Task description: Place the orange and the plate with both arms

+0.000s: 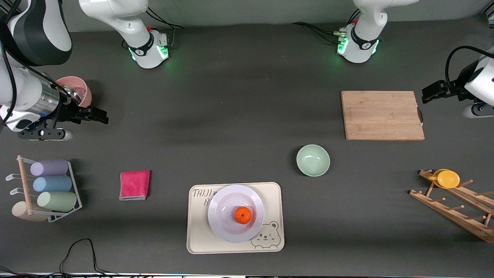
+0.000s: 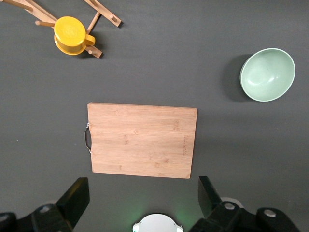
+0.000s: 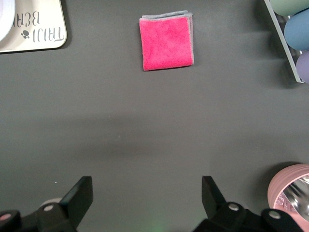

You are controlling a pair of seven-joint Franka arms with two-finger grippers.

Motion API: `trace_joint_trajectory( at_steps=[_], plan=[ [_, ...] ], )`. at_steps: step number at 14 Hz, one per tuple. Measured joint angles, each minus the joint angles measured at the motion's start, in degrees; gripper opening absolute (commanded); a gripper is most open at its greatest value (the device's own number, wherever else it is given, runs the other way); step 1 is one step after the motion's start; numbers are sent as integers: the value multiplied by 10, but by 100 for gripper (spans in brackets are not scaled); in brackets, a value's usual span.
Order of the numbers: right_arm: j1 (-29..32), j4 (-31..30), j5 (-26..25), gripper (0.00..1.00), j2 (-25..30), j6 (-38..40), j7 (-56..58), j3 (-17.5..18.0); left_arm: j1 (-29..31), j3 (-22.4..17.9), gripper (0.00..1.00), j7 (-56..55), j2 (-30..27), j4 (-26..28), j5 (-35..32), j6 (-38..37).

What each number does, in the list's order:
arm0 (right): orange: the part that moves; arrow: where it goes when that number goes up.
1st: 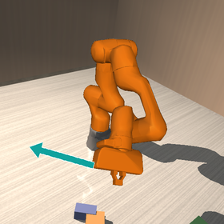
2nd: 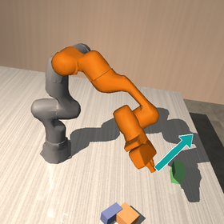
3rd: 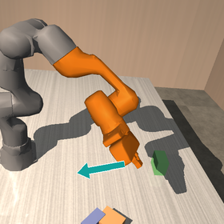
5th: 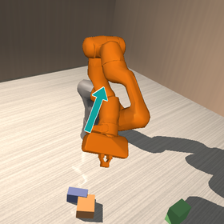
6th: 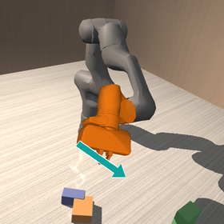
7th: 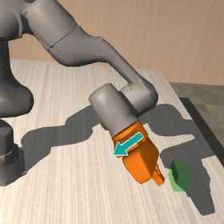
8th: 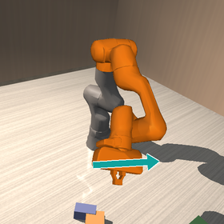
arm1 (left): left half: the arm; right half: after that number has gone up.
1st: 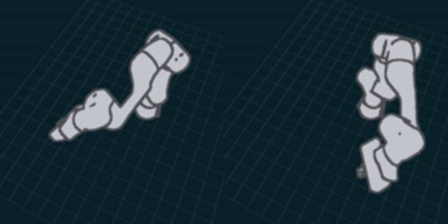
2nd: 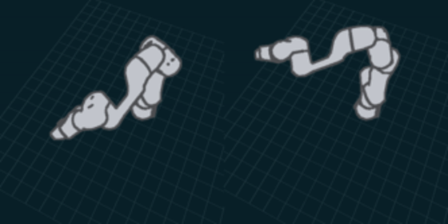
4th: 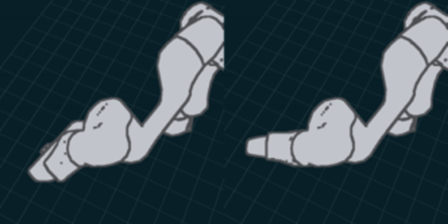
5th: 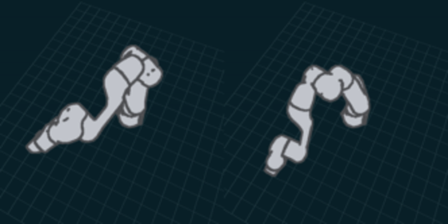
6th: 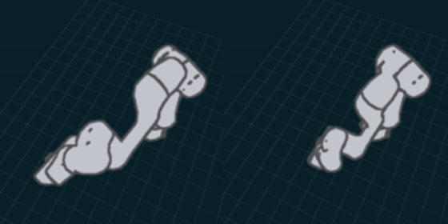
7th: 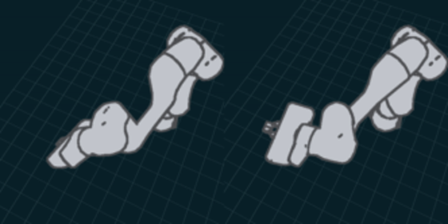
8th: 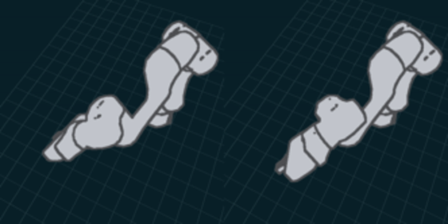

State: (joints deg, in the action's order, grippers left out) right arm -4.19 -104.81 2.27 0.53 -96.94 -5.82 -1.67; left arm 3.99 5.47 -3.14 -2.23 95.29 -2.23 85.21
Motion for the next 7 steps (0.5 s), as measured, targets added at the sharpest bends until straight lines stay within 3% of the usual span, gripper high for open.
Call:
trace_joint_trajectory(
  at_steps=[7],
  plan=[
    [0,-1,-1,100,0,-21,-2,-25,4,8,100,-2,1,-11,0,-13]
  ],
)
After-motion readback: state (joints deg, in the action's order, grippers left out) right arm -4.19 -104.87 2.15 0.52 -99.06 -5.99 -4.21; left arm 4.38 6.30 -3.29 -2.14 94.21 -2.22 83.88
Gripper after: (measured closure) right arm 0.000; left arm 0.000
